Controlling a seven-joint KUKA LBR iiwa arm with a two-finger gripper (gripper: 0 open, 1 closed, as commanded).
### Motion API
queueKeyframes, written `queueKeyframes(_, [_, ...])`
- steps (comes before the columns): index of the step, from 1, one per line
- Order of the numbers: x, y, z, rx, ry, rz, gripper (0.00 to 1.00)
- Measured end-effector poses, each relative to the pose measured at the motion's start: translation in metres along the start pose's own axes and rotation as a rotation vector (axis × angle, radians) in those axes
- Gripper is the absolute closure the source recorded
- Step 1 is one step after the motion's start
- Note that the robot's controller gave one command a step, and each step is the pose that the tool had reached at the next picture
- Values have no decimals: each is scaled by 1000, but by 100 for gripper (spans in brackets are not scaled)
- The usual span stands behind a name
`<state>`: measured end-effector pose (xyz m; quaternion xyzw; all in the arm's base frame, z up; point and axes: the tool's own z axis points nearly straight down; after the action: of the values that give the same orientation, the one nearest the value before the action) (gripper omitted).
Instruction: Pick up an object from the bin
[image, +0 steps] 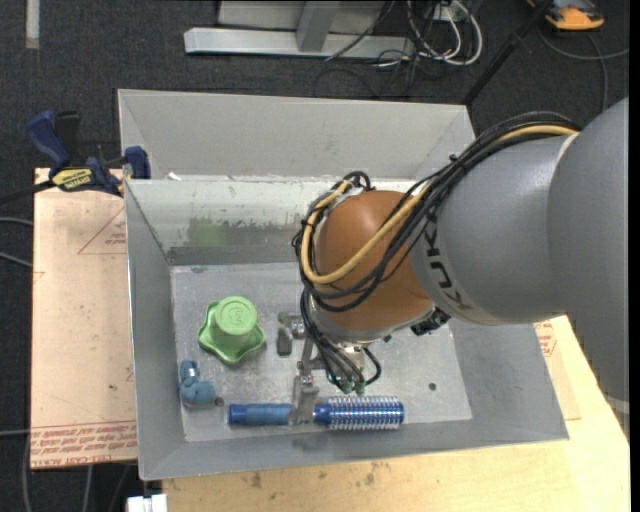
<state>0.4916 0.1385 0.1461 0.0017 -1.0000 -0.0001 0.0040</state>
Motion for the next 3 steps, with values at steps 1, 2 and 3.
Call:
queueKeyframes(1, [8, -60, 76, -2, -26, -106, 0])
queueKeyframes(2, [12, -57, 46, -2, -10, 53, 0])
queueKeyframes(3, [13, -40, 47, -1, -9, -32, 0])
